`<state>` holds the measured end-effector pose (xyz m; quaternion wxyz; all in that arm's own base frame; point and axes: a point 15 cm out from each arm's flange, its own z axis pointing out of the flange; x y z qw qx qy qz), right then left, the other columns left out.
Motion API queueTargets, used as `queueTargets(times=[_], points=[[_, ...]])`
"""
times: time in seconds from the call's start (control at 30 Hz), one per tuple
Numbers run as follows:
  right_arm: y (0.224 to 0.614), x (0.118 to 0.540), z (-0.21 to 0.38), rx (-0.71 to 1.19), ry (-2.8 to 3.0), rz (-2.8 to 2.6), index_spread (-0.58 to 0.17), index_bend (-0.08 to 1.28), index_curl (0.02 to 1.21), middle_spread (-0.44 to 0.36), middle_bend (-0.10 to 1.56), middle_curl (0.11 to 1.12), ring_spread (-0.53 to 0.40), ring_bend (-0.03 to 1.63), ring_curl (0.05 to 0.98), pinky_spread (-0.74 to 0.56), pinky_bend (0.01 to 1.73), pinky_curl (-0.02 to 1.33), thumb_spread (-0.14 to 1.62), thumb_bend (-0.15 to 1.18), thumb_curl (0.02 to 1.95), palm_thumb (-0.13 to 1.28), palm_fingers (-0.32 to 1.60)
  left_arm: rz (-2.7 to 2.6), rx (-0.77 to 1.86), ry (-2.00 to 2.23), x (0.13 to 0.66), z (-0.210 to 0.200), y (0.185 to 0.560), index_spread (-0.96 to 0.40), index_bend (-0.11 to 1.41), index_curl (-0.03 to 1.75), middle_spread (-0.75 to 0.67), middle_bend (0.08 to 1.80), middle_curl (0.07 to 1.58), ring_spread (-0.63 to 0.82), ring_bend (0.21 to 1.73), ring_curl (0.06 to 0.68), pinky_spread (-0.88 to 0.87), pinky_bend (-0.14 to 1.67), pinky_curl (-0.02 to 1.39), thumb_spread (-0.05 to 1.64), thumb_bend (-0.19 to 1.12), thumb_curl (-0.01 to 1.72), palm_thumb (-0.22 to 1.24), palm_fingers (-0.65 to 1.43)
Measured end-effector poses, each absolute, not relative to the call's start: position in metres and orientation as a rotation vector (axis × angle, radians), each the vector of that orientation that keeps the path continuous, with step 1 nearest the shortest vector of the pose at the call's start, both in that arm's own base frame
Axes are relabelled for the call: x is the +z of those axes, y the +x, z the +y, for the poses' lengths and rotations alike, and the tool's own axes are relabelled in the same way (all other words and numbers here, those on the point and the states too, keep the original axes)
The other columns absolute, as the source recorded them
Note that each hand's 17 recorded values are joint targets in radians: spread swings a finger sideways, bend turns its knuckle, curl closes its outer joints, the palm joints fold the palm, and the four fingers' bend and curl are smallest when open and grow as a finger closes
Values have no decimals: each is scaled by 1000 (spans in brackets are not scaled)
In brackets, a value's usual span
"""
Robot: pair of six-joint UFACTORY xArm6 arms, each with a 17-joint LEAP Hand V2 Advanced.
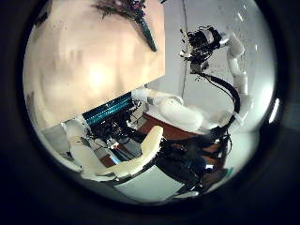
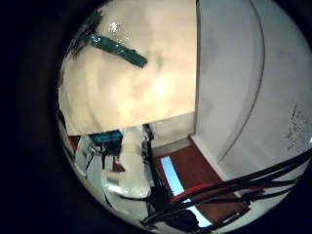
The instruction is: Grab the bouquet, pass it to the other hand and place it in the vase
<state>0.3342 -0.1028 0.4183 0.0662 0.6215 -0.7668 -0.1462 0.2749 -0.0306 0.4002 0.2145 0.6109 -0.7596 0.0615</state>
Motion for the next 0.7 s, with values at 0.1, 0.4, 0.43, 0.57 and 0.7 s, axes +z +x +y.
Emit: queueTargets(times=[0.1,0.4,0.43,0.57,0.7], points=[[334,418,-102,-442,1877,-2310,-387,158,257,29,196,326,140,297,260,269,291,323,969,-26,370,716,122,-2105,170,1699,401,-31,275,281,165,308,461,198,311,595,487,204,570,231,313,776,-37,322,272,96],[332,420,-106,-439,1878,-2318,-383,160,262,26,194,327,140,291,258,267,283,323,969,-26,370,716,128,-2114,169,1684,401,-34,274,280,167,306,454,193,311,587,486,204,569,235,316,776,-38,324,271,94],[332,421,-108,-439,1874,-2324,-384,157,261,26,195,327,140,291,258,267,284,323,969,-26,370,716,127,-2118,168,1680,402,-35,274,280,167,306,455,193,311,586,489,205,569,235,316,776,-38,324,271,95],[330,419,-116,-452,1848,-2354,-386,160,263,26,193,326,133,297,259,271,283,322,969,-26,370,716,136,-2135,181,1663,408,-40,272,281,165,305,448,195,311,585,488,206,569,239,318,776,-38,325,271,90],[334,419,-121,-424,1845,-2382,-377,156,264,22,197,325,119,308,261,260,285,322,974,-27,368,715,159,-2168,169,1624,409,-55,271,281,168,306,444,196,312,582,483,205,570,237,317,777,-39,327,267,85]])
